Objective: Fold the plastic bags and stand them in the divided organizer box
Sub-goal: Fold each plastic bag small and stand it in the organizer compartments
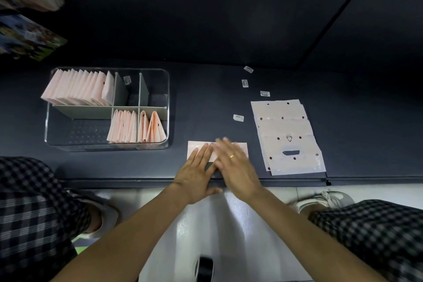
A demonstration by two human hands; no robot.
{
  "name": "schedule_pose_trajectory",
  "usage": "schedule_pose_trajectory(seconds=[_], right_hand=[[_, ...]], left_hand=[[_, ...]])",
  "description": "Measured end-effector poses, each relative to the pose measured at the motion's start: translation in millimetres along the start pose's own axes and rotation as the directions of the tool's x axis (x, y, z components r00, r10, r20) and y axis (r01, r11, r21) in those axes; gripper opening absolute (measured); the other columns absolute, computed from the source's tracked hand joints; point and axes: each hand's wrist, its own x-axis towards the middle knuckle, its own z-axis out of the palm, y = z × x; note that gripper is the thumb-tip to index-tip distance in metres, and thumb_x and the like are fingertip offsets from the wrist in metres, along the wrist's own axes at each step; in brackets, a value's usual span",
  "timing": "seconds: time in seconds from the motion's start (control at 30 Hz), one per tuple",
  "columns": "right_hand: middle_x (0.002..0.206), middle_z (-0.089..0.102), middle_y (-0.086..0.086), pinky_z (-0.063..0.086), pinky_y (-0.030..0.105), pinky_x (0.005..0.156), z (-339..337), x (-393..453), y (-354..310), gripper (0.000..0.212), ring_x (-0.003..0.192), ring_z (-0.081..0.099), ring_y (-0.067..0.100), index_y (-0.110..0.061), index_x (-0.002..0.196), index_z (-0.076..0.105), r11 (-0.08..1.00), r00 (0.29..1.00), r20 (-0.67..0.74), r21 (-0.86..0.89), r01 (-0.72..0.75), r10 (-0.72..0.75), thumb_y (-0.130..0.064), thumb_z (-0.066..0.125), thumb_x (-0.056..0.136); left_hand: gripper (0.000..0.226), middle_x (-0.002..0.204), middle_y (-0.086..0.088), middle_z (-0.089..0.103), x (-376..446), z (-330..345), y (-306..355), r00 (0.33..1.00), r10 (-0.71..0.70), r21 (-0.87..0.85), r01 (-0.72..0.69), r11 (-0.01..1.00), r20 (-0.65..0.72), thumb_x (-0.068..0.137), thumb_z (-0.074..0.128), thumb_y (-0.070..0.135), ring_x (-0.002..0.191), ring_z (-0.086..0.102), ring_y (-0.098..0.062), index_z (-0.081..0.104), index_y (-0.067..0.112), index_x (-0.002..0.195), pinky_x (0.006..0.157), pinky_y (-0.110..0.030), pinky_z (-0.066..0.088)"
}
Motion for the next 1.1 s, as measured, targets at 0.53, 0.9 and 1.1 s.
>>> schedule_pose_trajectory(seconds=[0.53,0.9,1.1], right_hand=[[0.078,0.071,0.0,0.056,0.026,0.068,-41.4,-0.6,45.0,0.045,0.067,0.067,0.019,-0.017,0.092,0.074,0.863,0.962,0.105,-0.425,0.274,-0.254,-0.012,0.085,0.048],[0.078,0.066,-0.006,0.049,0.025,0.075,-24.9,-26.6,-2.7,0.011,0.074,0.062,0.016,-0.018,0.084,0.067,0.937,0.941,0.01,-0.084,0.339,-0.34,-0.024,0.07,0.075],[0.127,0.056,-0.006,0.032,0.027,0.1,-21.2,-25.3,21.8,0.046,0.124,0.043,0.013,-0.021,0.128,0.053,0.981,0.968,0.245,0.196,-0.005,-0.044,-0.023,0.063,0.084]], left_hand=[[0.064,0.156,-0.009,0.009,2.2,-14.5,9.8,0.978,-0.159,-0.179,0.134,0.975,-0.137,0.092,0.035,0.059,0.145,0.002,-0.025,0.025,0.024,0.145,0.118,-0.041,0.0],[0.041,0.077,0.007,0.067,-21.9,-9.6,18.3,0.88,-0.203,-0.213,0.119,0.97,-0.43,0.044,0.092,0.023,0.066,0.064,-0.015,0.074,0.022,0.081,0.055,-0.019,0.05],[0.04,0.079,0.002,0.07,-22.4,-6.9,8.3,0.823,-0.216,-0.378,0.002,0.926,-0.525,0.049,0.087,0.0,0.067,0.066,-0.02,0.077,0.016,0.084,0.057,-0.022,0.054]])
